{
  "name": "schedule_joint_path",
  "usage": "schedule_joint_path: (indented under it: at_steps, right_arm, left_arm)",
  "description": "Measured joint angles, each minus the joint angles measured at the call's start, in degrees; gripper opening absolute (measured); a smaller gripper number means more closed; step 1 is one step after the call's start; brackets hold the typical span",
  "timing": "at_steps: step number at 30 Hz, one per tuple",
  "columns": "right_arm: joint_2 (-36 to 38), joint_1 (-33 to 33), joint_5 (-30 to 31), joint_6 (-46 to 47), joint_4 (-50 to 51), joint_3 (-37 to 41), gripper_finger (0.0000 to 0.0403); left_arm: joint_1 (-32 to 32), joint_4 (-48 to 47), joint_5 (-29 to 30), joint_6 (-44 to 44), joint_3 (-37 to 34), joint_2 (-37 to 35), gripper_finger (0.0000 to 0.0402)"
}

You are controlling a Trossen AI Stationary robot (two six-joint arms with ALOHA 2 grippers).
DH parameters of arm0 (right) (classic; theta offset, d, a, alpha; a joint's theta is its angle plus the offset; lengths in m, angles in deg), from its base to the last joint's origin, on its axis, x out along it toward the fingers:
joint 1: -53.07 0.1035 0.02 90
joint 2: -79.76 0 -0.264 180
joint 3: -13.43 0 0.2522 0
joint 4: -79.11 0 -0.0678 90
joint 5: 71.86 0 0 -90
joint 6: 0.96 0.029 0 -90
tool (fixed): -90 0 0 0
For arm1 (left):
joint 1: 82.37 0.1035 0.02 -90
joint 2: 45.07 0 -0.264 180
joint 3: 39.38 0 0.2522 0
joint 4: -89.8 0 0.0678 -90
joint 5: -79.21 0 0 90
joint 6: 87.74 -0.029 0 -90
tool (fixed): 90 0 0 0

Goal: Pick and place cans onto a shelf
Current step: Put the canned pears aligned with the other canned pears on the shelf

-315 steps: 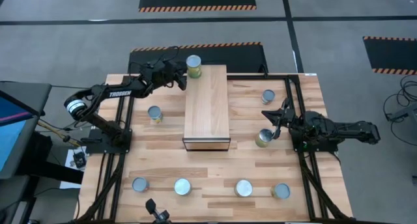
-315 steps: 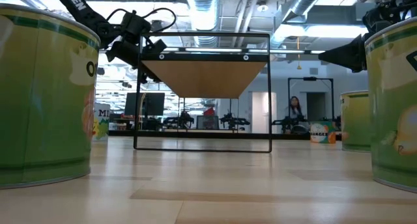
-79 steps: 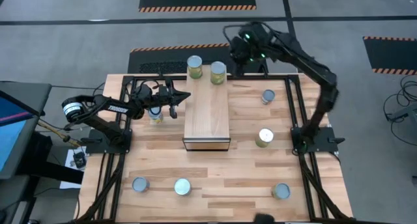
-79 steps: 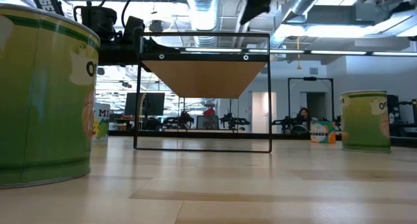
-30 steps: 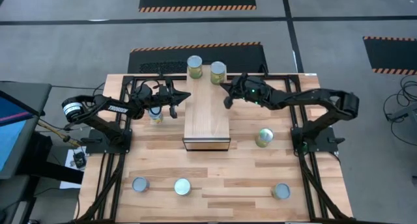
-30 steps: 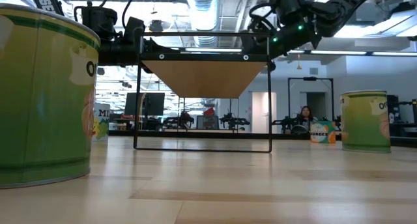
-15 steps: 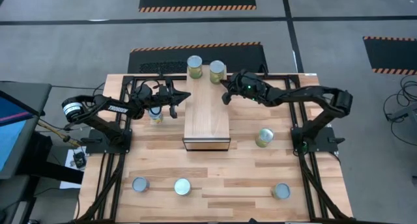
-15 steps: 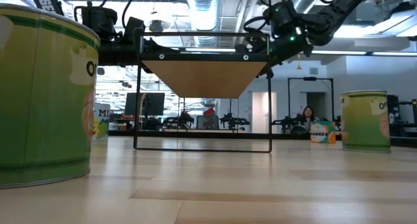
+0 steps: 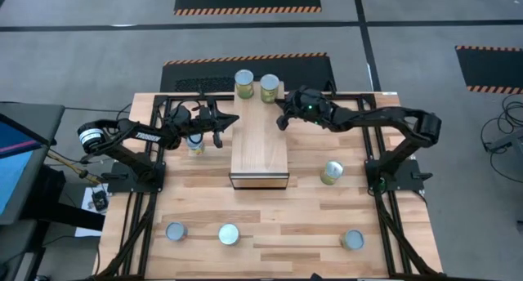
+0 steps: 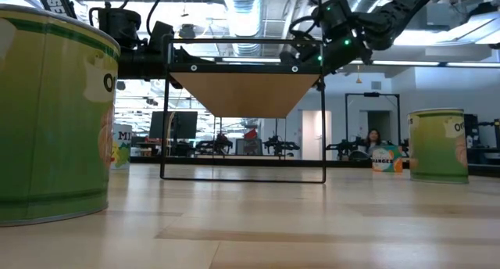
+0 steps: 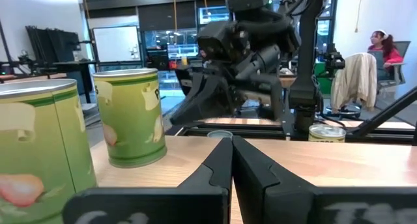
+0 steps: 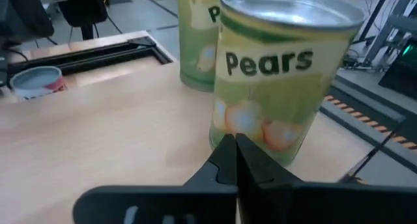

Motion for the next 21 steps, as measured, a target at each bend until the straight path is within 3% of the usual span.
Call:
schedule_joint_path:
  at_steps: [21]
  right_arm:
    - [0.6, -2.1, 1.9, 0.1, -2.4, 0.1, 0.0004]
  left_arm:
    - [0.0, 0.1, 0.1, 0.0, 0.0, 0.0, 0.0000]
